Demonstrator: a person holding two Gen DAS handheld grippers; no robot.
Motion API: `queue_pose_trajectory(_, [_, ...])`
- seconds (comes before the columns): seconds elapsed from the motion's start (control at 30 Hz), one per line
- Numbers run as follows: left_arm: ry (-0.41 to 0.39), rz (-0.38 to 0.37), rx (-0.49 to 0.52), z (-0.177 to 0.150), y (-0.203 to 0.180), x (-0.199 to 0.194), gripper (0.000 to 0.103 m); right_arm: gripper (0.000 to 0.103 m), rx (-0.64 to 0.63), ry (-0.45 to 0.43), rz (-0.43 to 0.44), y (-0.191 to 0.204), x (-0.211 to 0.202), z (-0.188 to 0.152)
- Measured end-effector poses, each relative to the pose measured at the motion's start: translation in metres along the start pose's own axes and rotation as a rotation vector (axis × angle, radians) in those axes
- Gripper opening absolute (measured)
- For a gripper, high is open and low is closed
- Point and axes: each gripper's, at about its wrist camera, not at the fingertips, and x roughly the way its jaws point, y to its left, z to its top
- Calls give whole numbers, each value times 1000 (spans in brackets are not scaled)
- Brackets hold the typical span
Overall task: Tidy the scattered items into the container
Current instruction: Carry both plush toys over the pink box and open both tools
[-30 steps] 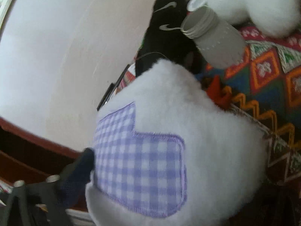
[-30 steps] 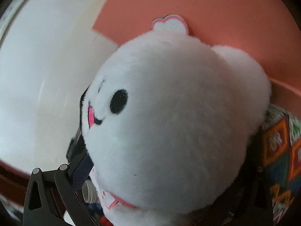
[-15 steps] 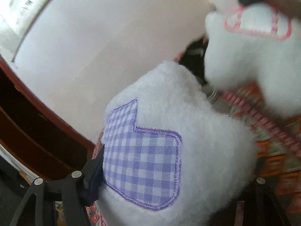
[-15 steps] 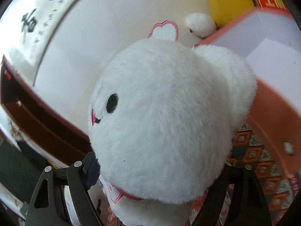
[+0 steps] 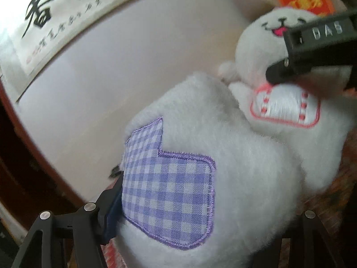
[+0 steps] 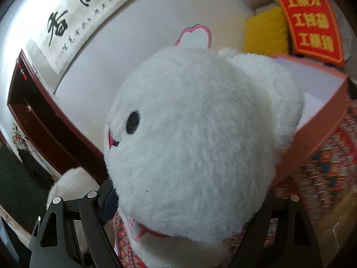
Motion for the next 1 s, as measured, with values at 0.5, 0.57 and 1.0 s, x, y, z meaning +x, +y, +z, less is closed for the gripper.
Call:
queue_pose_trajectory(0.5, [-233, -340, -32, 200, -83, 76, 72, 87, -230, -316, -435, -119, -156, 181])
queue_pose_trajectory(0.57, [-173, -415, -83, 215, -90, 111, 72, 87, -269, -290, -484, -135, -132, 195])
queue_pose_trajectory(1.0, [-18, -575, -262, 210, -99, 207, 101, 96, -398, 125, -726, -209, -12, 206])
